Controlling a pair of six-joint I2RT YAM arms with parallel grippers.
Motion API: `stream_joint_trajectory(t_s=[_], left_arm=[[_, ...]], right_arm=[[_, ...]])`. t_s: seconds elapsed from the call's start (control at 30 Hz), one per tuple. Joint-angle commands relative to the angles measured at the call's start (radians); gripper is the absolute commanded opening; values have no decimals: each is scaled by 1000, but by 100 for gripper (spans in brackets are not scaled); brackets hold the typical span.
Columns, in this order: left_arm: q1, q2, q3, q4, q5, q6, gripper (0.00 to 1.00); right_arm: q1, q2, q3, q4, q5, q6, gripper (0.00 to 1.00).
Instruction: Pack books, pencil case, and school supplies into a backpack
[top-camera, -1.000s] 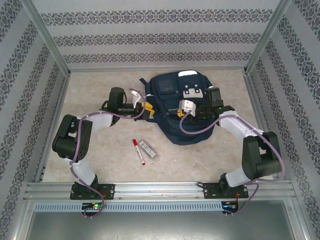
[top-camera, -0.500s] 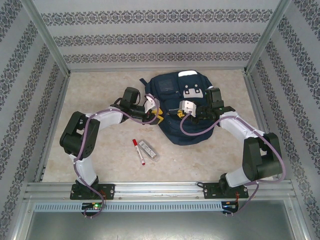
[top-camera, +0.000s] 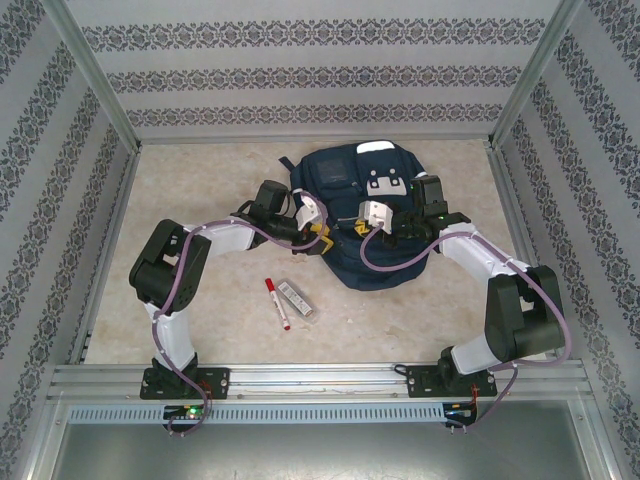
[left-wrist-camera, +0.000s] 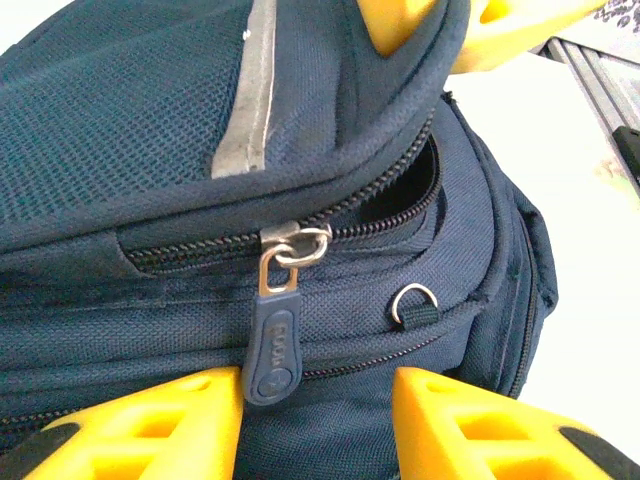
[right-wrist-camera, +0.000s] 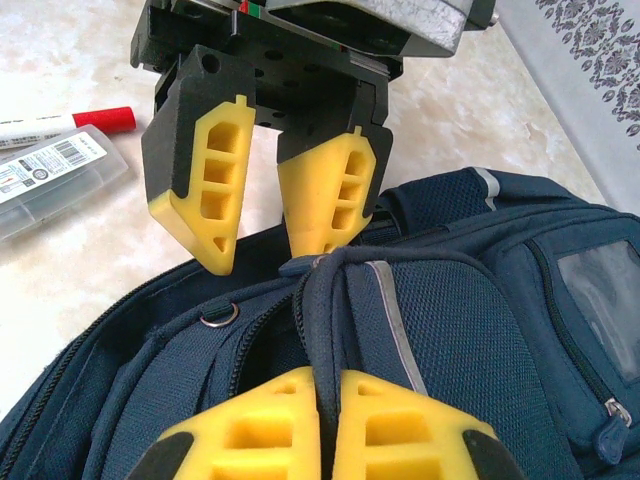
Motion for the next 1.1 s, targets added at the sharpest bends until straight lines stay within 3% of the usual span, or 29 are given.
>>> stream_joint_trajectory(t_s=[0.0, 0.33, 0.6, 1.07], left_arm=[[-7, -9, 1, 79, -3, -14, 43], [-7, -90, -65, 126, -110, 7, 37], [-7, -118, -52, 93, -58, 18, 38], [-25, -25, 20, 84, -14, -5, 46]], right_arm=[[13, -40, -10, -8, -62, -13, 0], [13, -40, -13, -10, -60, -16, 0], [12, -27, 0, -19, -66, -16, 0], [12, -20, 16, -34, -77, -19, 0]])
